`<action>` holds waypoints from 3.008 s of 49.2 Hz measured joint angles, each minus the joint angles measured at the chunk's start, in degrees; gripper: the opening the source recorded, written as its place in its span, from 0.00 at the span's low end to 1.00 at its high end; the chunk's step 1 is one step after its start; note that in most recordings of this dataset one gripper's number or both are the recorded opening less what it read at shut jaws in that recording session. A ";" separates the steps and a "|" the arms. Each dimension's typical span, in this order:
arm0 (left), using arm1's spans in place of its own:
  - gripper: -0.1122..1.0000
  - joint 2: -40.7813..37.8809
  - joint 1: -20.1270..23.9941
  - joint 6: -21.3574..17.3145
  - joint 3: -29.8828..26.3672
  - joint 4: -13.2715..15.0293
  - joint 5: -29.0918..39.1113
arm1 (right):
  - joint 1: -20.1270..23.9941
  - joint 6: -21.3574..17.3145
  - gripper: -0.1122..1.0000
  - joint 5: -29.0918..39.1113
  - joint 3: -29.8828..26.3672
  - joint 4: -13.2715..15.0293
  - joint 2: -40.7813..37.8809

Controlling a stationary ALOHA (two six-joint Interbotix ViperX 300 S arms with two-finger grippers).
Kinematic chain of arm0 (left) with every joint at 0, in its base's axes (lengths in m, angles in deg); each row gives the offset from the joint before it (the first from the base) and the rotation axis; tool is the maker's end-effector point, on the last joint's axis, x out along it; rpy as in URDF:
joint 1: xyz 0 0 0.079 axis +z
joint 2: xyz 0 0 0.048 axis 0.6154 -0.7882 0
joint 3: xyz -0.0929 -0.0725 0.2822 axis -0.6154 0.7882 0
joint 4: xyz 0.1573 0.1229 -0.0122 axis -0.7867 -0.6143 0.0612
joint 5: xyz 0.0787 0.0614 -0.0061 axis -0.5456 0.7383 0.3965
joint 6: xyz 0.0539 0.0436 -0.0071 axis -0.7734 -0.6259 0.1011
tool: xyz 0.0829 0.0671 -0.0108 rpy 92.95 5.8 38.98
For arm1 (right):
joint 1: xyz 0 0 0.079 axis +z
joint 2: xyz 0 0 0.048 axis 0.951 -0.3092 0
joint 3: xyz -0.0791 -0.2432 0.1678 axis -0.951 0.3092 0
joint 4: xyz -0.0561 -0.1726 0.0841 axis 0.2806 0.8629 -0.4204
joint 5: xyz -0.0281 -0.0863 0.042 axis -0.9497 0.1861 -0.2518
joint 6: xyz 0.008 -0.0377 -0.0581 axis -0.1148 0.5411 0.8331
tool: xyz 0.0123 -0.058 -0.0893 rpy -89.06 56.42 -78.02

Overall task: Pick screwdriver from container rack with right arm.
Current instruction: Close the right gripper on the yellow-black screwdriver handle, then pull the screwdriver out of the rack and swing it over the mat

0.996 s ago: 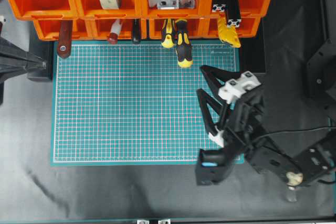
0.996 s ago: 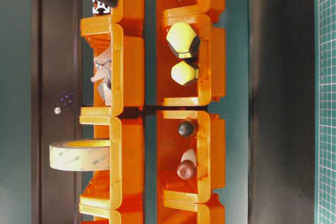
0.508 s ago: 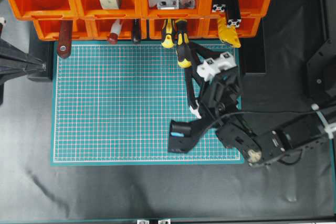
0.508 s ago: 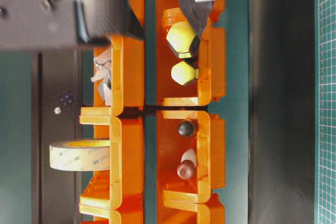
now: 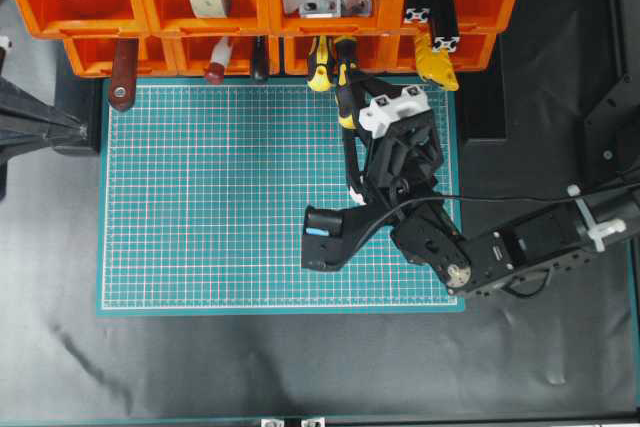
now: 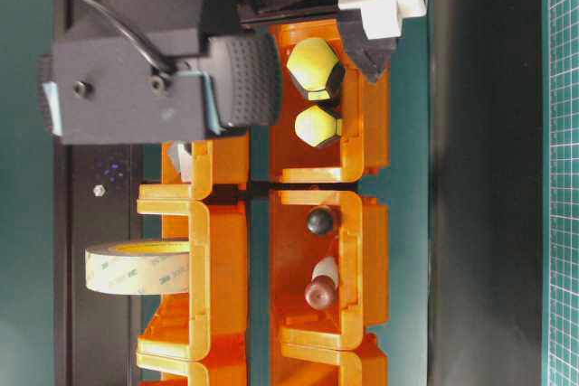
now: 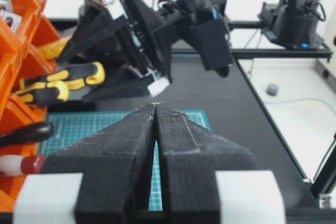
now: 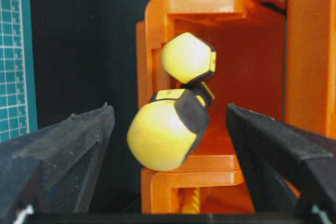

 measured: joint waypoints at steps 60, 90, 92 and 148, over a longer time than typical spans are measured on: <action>0.10 0.00 -1.49 2.20 0.00 -0.09 0.00 | 9.23 3.16 0.47 19.51 -9.05 -5.63 -1.49; 0.10 0.00 -1.58 2.29 0.00 -0.09 0.09 | 19.42 3.52 0.47 29.53 -12.92 -11.60 -2.55; 0.10 0.00 -1.67 2.29 0.00 -0.09 0.09 | 20.04 3.69 0.47 31.38 -13.89 -11.60 -2.81; 0.10 6.15 -2.29 2.29 -1.76 -0.09 5.10 | 27.60 11.43 0.47 17.75 -23.20 -8.70 -10.90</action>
